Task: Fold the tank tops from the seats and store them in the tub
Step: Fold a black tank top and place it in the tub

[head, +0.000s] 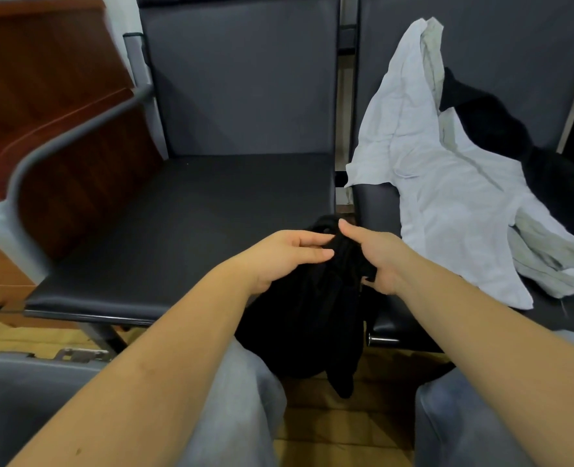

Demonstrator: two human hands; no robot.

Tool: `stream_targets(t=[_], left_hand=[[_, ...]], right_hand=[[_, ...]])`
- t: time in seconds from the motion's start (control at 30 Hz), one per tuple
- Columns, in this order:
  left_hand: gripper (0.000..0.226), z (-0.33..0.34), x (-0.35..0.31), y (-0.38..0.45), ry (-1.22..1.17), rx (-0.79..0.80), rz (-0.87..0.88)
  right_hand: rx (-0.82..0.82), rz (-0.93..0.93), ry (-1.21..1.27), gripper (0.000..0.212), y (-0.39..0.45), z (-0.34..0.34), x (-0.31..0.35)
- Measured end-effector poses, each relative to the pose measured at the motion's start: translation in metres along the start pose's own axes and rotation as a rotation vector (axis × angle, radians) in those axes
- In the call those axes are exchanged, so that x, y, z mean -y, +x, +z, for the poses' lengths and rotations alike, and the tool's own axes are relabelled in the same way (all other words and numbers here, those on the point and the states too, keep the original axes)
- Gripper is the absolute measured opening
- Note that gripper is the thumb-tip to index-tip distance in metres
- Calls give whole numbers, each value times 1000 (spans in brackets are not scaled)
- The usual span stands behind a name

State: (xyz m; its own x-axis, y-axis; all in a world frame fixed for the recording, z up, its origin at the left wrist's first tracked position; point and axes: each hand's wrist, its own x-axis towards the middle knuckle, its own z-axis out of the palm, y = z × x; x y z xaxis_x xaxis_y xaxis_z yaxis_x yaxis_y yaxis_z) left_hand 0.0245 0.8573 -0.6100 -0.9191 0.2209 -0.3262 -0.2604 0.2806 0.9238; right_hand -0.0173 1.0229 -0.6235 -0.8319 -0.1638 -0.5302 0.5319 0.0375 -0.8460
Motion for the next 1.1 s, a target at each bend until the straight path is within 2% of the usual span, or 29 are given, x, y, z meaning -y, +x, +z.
stream_targets(t=[0.1, 0.2, 0.27, 0.37, 0.43, 0.5, 0.57, 0.63, 0.7, 0.73, 0.77, 0.83, 0.87, 0.93, 1.0, 1.1], left_hand=[[22, -8, 2, -7, 14, -90, -1], [26, -23, 10, -15, 342, -230, -53], [35, -34, 14, -21, 491, -235, -137], [36, -48, 17, -33, 471, -271, -181], [33, -59, 23, -39, 422, -301, -209], [29, -68, 31, -42, 285, -350, -255], [27, -77, 39, -45, 59, -404, -284], [28, -85, 46, -48, -147, -463, -295], [22, -90, 49, -53, -243, -518, -297], [17, -92, 50, -56, -273, -551, -297], [13, -92, 51, -58, -303, -583, -296], [11, -95, 54, -61, -347, -635, -291], [12, -96, 55, -62, -355, -644, -287], [15, -98, 57, -63, -368, -643, -276], [17, -100, 58, -62, -382, -638, -265], [18, -104, 60, -62, -376, -625, -263]], right_hand=[[-114, -48, 150, 36, 2, -8, 7], [-261, -74, 157, 48, 7, -21, 12], [-289, -81, 156, 52, 10, -26, 13], [-298, -99, 112, 52, 17, -28, 10], [-332, -138, 30, 41, 18, -26, 8], [-351, -297, -80, 27, 15, -23, 6], [-212, -569, -181, 18, 4, -18, 5], [62, -731, -374, 18, -7, -11, 0], [255, -737, -723, 21, -11, -7, -7], [324, -700, -878, 13, -13, -6, -11], [365, -669, -984, 16, -15, -5, -12], [388, -639, -1051, 39, -21, -3, -13], [392, -624, -1047, 45, -23, -2, -12], [408, -587, -1057, 49, -25, -5, -8], [397, -511, -1167, 59, -26, -13, -4], [289, -376, -1357, 67, -27, -30, 3]])
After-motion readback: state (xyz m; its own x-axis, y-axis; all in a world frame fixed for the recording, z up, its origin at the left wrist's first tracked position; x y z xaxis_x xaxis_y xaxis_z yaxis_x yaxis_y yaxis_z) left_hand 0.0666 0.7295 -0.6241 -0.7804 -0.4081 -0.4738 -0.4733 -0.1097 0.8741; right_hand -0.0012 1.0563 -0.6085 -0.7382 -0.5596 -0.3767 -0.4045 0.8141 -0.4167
